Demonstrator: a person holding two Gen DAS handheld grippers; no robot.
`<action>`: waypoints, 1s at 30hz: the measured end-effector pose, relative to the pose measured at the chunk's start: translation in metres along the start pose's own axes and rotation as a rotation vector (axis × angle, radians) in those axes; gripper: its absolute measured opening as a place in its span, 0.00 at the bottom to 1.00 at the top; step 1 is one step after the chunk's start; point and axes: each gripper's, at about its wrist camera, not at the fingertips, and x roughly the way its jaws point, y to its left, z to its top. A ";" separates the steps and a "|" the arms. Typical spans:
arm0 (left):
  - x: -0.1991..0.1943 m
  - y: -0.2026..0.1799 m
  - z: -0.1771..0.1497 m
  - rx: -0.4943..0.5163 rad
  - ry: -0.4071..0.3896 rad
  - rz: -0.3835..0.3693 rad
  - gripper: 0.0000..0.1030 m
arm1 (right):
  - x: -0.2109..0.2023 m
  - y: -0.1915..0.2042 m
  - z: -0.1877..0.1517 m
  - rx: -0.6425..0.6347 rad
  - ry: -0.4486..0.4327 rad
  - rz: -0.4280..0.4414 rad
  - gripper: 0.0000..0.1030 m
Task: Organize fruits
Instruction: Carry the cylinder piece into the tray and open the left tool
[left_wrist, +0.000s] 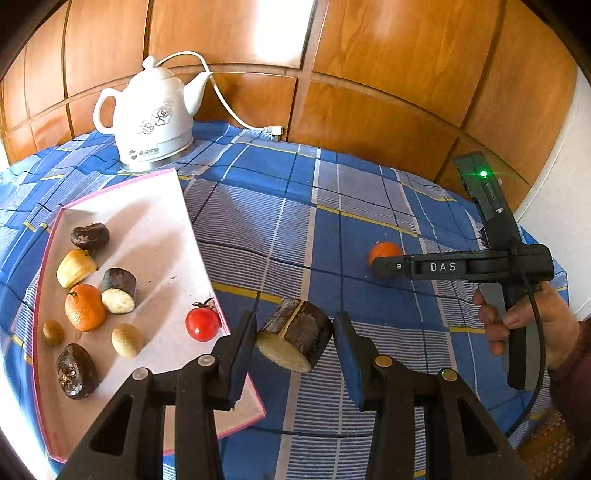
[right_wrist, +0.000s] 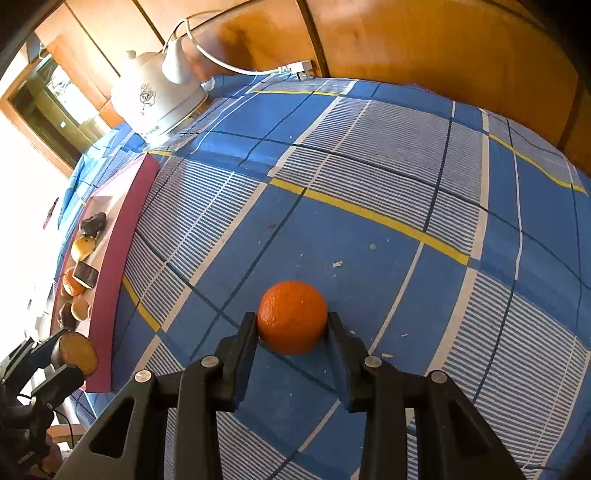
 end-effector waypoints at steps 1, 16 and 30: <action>0.000 0.000 0.000 0.000 0.000 0.001 0.42 | 0.000 0.001 0.000 -0.007 0.000 -0.005 0.36; -0.003 0.014 0.000 -0.021 -0.002 0.034 0.42 | 0.001 0.006 0.000 -0.032 -0.006 -0.027 0.36; -0.012 0.039 0.001 -0.077 -0.002 0.049 0.42 | 0.001 0.007 0.000 -0.040 -0.008 -0.035 0.36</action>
